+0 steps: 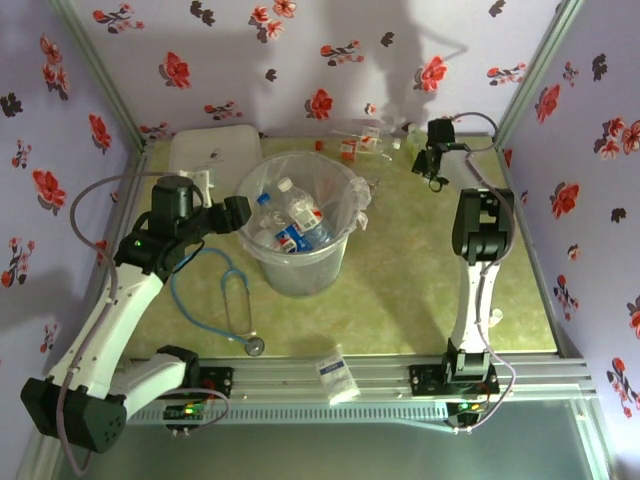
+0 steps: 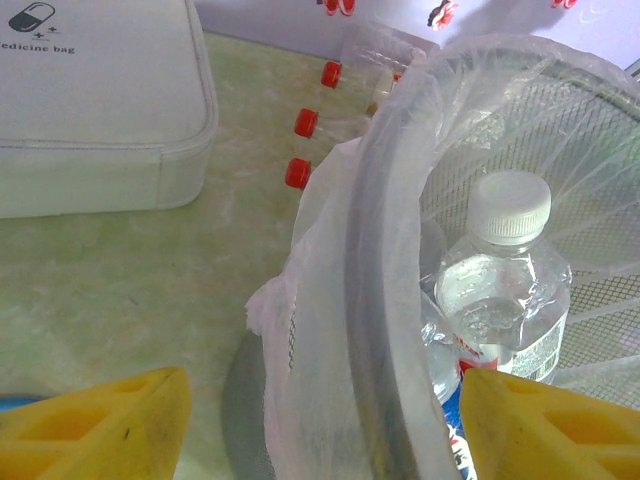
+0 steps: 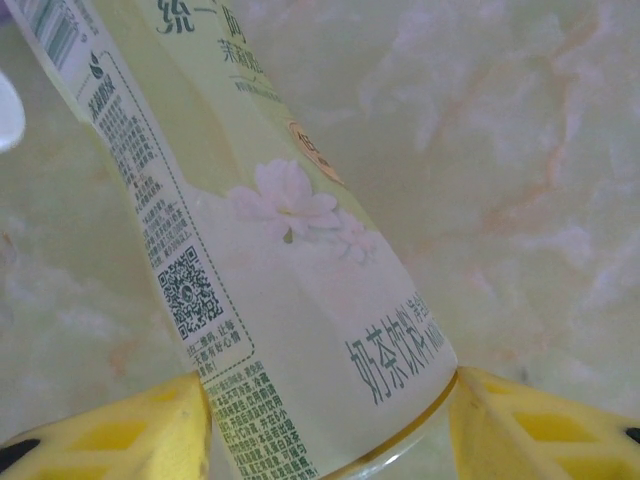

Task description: Put the plastic bottles in the bin

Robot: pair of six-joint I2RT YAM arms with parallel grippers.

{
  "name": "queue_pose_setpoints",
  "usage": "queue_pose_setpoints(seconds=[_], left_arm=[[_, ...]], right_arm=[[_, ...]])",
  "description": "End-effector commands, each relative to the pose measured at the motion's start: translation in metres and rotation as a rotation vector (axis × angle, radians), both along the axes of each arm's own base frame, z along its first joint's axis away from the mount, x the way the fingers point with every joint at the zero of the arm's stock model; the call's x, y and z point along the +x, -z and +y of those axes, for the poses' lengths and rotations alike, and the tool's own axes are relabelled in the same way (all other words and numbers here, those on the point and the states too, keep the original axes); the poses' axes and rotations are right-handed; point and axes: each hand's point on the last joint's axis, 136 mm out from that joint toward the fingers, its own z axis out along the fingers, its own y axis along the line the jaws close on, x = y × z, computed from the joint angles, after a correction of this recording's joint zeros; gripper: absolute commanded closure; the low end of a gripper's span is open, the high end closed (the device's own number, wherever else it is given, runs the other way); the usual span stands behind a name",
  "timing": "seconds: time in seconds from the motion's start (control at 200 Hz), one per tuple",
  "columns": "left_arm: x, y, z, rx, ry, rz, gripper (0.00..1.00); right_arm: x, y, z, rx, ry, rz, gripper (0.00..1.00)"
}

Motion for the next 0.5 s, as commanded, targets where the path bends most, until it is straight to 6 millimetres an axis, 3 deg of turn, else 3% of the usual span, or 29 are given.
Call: queue_pose_setpoints(seconds=[0.0, 0.1, 0.36, 0.495], left_arm=[[0.000, -0.012, 0.005, 0.022, -0.004, -0.036, 0.28], [0.001, -0.010, 0.004, 0.021, -0.004, -0.034, 0.28], [0.005, -0.001, 0.004, 0.022, -0.010, -0.021, 0.28], [0.010, 0.003, 0.003, 0.026, -0.010, -0.014, 0.28]], right_arm=[[-0.030, -0.008, 0.006, 0.026, 0.002, 0.021, 0.41], [-0.062, -0.011, 0.008, 0.054, 0.020, 0.027, 0.41], [-0.177, 0.002, 0.031, 0.115, 0.050, 0.092, 0.39], [-0.205, -0.007, 0.038, 0.104, 0.016, 0.115, 0.29]])
